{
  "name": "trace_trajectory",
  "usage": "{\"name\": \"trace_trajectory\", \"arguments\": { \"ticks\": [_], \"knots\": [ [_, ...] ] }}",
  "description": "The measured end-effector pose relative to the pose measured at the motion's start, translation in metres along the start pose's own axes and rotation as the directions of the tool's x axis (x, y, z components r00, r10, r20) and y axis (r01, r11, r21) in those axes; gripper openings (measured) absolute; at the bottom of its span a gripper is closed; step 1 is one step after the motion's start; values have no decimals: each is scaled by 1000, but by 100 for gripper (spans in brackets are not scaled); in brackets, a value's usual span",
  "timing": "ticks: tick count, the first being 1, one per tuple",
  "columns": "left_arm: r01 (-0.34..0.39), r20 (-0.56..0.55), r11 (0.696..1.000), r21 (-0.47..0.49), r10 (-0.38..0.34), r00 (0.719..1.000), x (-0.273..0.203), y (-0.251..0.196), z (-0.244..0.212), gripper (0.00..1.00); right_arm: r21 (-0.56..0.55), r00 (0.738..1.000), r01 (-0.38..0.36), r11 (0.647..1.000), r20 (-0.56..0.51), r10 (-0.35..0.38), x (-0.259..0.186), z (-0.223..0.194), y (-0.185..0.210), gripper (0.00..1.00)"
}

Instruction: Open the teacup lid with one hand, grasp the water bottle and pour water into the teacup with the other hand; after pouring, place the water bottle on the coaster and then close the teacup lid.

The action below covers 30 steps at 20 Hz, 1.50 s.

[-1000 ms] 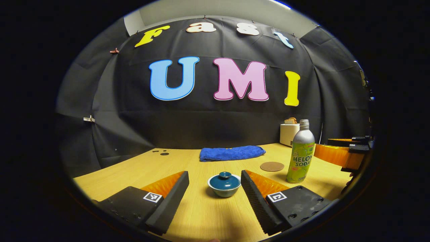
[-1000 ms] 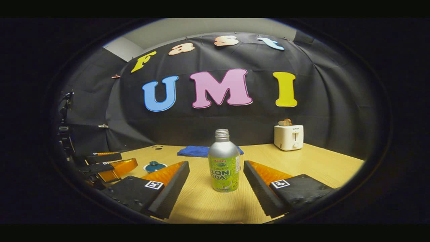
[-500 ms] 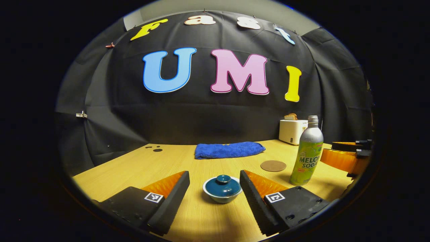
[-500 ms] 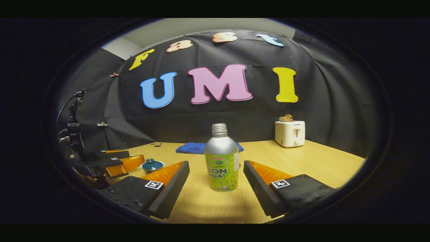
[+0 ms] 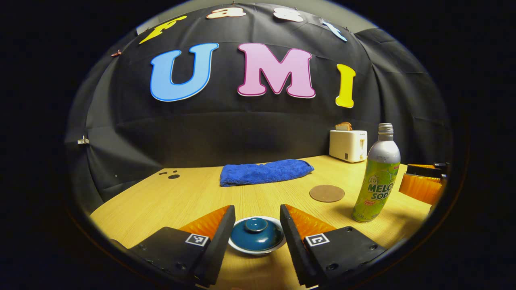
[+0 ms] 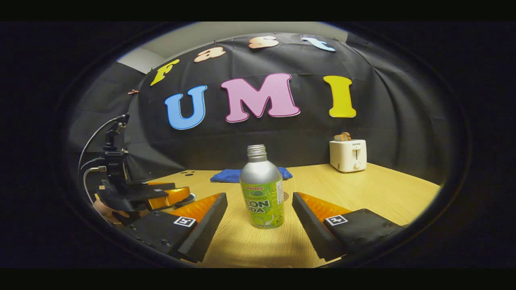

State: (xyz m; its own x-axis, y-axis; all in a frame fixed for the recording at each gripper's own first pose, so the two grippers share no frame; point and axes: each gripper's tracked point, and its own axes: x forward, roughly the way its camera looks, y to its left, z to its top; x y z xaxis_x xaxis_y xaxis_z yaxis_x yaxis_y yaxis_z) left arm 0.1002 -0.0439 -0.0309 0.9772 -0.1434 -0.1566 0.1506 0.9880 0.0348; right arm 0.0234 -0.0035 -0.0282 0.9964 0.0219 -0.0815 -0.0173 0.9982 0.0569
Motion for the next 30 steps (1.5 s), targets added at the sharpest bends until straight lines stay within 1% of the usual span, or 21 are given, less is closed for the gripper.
{"name": "trace_trajectory", "arguments": {
  "ticks": [1,2,3,4,5,7,8,9,10,11,13,14,16,18,19,21,22,23,27,30],
  "knots": [
    [2,-12,1000,2,-2,1000,2,-1,-1,71,2,1000,-3,1000,0,3,3,1,0,100],
    [5,-24,1000,2,-5,1000,3,-2,-3,67,2,1000,-7,1000,0,7,4,1,-1,100],
    [7,-38,1000,3,-7,999,3,-4,-4,67,2,1000,-10,1000,-1,10,5,2,0,100],
    [2,-52,1000,8,-2,999,4,-4,-7,58,1,1000,-13,1000,-2,13,7,1,-1,100],
    [-3,-71,1000,18,4,997,7,-3,-10,56,2,1000,-15,1000,-3,15,7,0,-1,100],
    [-37,-90,999,36,40,995,8,4,-14,49,15,999,-33,999,-11,33,9,-2,3,100],
    [-41,-88,998,37,44,995,8,4,-12,41,14,999,-39,999,-18,39,10,-5,5,100],
    [-43,-87,998,36,46,995,10,4,-10,36,13,999,-43,999,-27,43,11,-8,5,100],
    [-46,-82,998,31,48,995,9,5,-10,37,12,998,-45,999,-31,46,11,-9,5,100],
    [-49,-73,998,25,51,996,9,5,-8,33,13,998,-45,999,-31,46,11,-9,5,100],
    [-52,-36,999,-5,52,998,7,5,-2,31,14,999,-42,999,-30,42,11,-8,3,100],
    [-48,-28,999,-12,47,999,6,3,0,32,8,999,-28,1000,-26,29,12,-7,0,100],
    [-46,-29,999,-13,45,999,4,4,-3,30,4,1000,-10,1000,-20,10,15,-5,-6,100],
    [-43,-14,999,-17,43,999,1,2,4,30,13,1000,-12,1000,-24,12,18,-7,-5,100],
    [-42,-2,999,-17,42,999,-2,2,8,32,16,1000,-18,1000,-22,19,18,-7,-3,100],
    [-45,24,999,-6,45,999,-8,3,17,30,5,999,-41,999,-23,41,22,-7,3,100],
    [-46,26,999,-1,46,999,-11,5,20,27,-6,999,-41,999,-24,41,24,-7,2,100],
    [-46,31,999,-2,46,998,-14,6,21,30,-15,999,-36,999,-21,36,27,-6,0,100],
    [-41,44,999,-17,42,998,-24,9,24,30,-32,1000,3,999,11,-2,45,5,-5,100],
    [-50,49,999,-20,51,997,-32,18,24,30,-67,1000,12,998,-17,-13,59,-1,-4,100]
  ]
}}
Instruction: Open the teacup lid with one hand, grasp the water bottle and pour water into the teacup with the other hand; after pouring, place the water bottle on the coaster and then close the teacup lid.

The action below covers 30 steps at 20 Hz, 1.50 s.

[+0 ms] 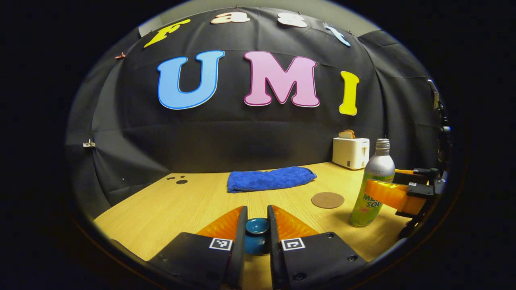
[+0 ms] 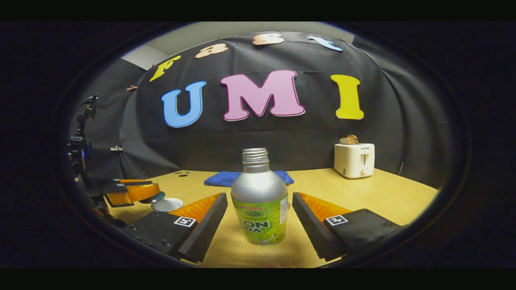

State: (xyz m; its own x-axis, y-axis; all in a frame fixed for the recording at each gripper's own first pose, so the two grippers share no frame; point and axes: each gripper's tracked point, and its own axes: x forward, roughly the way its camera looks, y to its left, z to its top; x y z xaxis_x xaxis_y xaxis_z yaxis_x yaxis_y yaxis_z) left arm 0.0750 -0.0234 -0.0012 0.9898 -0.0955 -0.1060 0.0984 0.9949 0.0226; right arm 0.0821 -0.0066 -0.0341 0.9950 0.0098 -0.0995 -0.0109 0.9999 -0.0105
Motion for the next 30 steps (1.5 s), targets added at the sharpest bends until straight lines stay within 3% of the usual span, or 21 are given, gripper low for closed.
{"name": "trace_trajectory", "arguments": {
  "ticks": [8,10,13,18,22,26,30],
  "knots": [
    [-29,-3,1000,0,29,1000,-16,28,-4,30,-38,998,37,999,-44,-38,25,-14,-12,100],
    [-30,-2,1000,1,30,1000,-19,33,-4,30,-30,999,29,999,-38,-30,27,-12,-8,98],
    [-25,0,1000,-7,25,1000,-21,36,-6,30,-53,999,20,998,-32,-21,31,-9,-1,84],
    [-25,-1,1000,-18,25,1000,-23,43,-10,30,-132,998,-33,991,-63,25,36,-7,12,82],
    [-32,1,999,-27,32,1000,-24,53,-10,30,-274,998,-49,960,-50,37,38,5,17,81],
    [-43,12,998,-34,44,999,-26,63,-9,30,-445,997,-76,892,-52,59,47,10,25,81],
    [-58,12,998,-34,58,998,-29,74,-12,30,-523,991,-120,844,-111,72,57,-1,37,81]
  ]
}}
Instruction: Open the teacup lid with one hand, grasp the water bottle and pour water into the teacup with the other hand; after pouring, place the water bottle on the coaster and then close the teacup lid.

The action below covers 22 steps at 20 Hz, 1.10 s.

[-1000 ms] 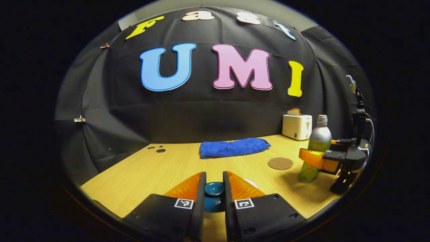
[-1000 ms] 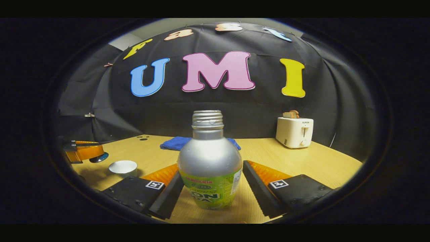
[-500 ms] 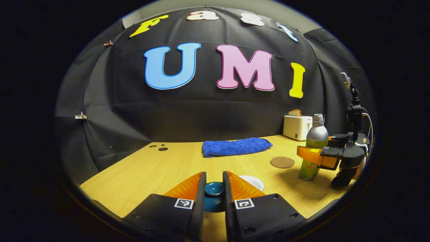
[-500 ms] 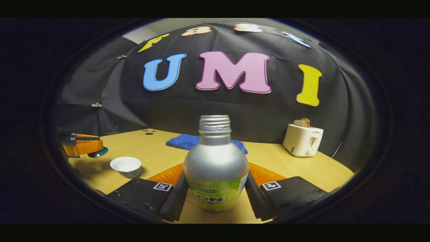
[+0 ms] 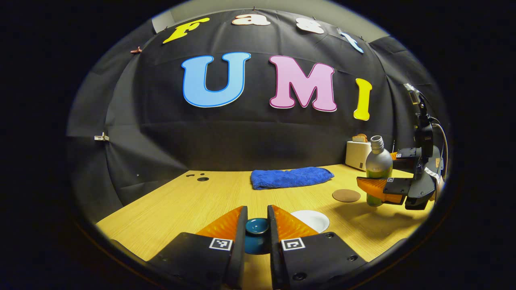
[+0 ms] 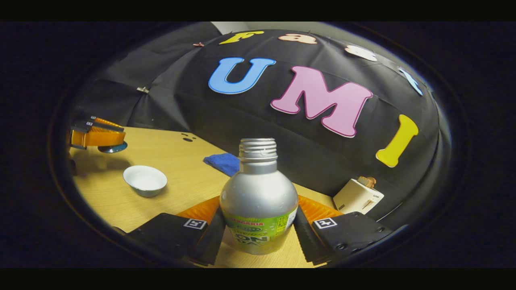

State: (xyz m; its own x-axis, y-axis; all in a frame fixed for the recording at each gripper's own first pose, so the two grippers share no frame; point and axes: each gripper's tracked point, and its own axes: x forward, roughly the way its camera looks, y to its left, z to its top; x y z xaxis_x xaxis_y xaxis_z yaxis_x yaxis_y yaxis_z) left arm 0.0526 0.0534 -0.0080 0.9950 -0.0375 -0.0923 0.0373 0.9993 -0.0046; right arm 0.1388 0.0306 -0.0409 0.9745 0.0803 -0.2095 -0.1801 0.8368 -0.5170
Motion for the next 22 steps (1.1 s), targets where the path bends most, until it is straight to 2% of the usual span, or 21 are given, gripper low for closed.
{"name": "trace_trajectory", "arguments": {
  "ticks": [2,5,9,14,17,18,19,22],
  "knots": [
    [-19,5,1000,14,19,1000,-1,10,2,30,-55,1000,7,998,-21,-8,4,3,1,81],
    [-39,15,999,25,38,999,-3,24,4,30,-200,999,36,979,-6,-38,8,12,-4,81],
    [-35,10,999,18,35,999,-2,28,2,30,-338,1000,10,941,6,-9,14,12,10,81],
    [-73,14,997,13,73,997,-5,46,0,30,-531,999,-25,847,20,42,17,12,27,81],
    [-93,6,996,6,93,996,-6,56,-6,30,-569,997,-59,821,4,74,25,5,38,81],
    [-96,3,995,3,96,995,-7,58,-7,30,-585,997,-58,809,6,76,26,6,40,84],
    [-98,-1,995,-1,98,995,-7,60,-10,30,-604,997,-55,795,8,75,28,6,42,81],
    [-100,-13,995,-8,100,995,-6,65,-15,30,-654,995,-74,753,-4,95,33,0,51,81]
  ]
}}
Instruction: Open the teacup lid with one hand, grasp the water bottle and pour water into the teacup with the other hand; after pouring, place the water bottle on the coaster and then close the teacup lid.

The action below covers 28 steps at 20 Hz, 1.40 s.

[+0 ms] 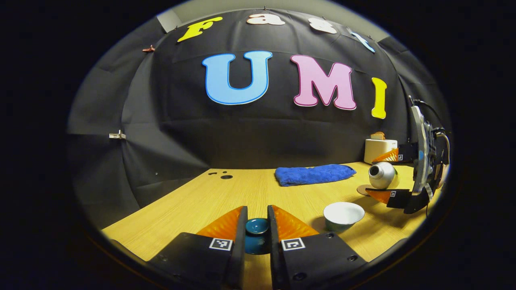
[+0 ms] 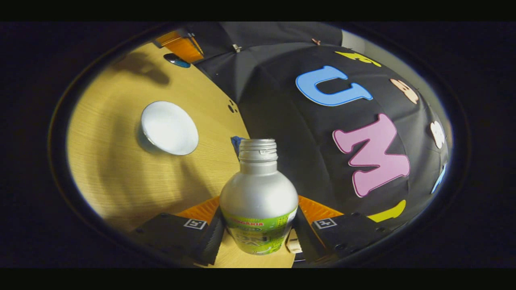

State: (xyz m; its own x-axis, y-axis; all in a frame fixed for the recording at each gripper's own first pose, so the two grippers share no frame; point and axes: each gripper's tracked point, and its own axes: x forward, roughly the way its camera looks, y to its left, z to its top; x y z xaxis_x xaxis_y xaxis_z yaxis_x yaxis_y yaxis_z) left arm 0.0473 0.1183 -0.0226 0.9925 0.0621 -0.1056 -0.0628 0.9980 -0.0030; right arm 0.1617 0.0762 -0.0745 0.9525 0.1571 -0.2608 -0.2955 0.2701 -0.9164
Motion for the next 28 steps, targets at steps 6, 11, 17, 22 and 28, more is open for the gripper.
{"name": "trace_trajectory", "arguments": {
  "ticks": [6,11,17,22,28],
  "knots": [
    [-8,-15,1000,-14,8,1000,2,10,-8,30,-101,999,-25,995,24,27,6,11,13,81],
    [-12,-19,1000,-25,12,1000,2,15,-10,30,-230,998,-18,973,51,31,12,19,19,81],
    [-7,-20,1000,-29,7,1000,1,15,-11,30,-326,998,-14,945,52,33,18,16,22,81],
    [-2,-19,1000,-28,1,1000,3,16,-11,30,-353,998,-16,935,49,36,22,16,25,80],
    [0,-19,999,-46,0,1000,3,18,-10,30,-458,996,21,889,82,19,26,20,23,80]
  ]
}}
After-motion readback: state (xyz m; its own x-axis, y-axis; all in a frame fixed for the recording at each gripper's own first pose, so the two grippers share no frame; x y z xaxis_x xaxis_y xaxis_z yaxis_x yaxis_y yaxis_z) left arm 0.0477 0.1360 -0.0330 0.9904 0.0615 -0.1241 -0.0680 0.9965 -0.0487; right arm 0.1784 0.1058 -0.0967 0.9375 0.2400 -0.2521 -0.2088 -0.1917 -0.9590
